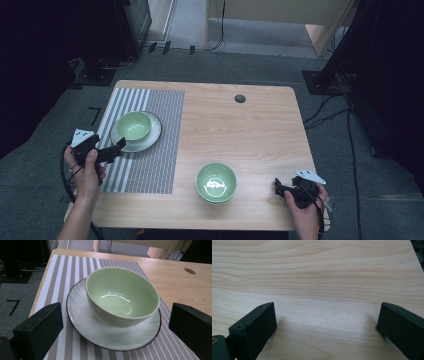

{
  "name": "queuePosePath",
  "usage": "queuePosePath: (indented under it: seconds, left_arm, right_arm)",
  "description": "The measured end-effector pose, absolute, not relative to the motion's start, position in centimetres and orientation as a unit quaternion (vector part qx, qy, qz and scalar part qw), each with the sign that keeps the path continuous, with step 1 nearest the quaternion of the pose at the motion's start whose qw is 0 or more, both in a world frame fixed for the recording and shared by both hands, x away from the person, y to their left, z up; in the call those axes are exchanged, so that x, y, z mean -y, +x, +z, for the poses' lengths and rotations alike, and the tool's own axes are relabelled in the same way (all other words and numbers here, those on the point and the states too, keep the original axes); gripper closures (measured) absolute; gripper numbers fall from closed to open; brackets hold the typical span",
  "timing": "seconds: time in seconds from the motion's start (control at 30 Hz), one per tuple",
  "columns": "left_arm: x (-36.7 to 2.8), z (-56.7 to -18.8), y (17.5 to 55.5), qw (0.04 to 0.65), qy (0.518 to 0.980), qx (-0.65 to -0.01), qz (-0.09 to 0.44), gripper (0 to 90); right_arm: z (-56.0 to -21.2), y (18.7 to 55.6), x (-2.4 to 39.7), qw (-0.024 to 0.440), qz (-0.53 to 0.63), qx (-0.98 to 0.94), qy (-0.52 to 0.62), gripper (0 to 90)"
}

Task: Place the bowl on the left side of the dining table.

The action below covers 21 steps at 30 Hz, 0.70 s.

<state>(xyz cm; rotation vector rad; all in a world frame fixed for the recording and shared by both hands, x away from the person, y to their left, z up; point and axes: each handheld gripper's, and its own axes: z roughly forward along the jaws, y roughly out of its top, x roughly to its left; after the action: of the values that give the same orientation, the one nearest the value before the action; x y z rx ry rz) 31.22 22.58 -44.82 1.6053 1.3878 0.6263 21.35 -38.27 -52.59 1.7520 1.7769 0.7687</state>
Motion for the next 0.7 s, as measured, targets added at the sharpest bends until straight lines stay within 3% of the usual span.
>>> queuePosePath:
  seconds: [0.7]
  left_arm:
    - [-22.6,-47.6,27.9,0.445,0.666,-0.549,0.24,0.0]
  right_arm:
    - [-52.6,21.4,38.3,0.262,0.284,-0.657,0.648,1.9]
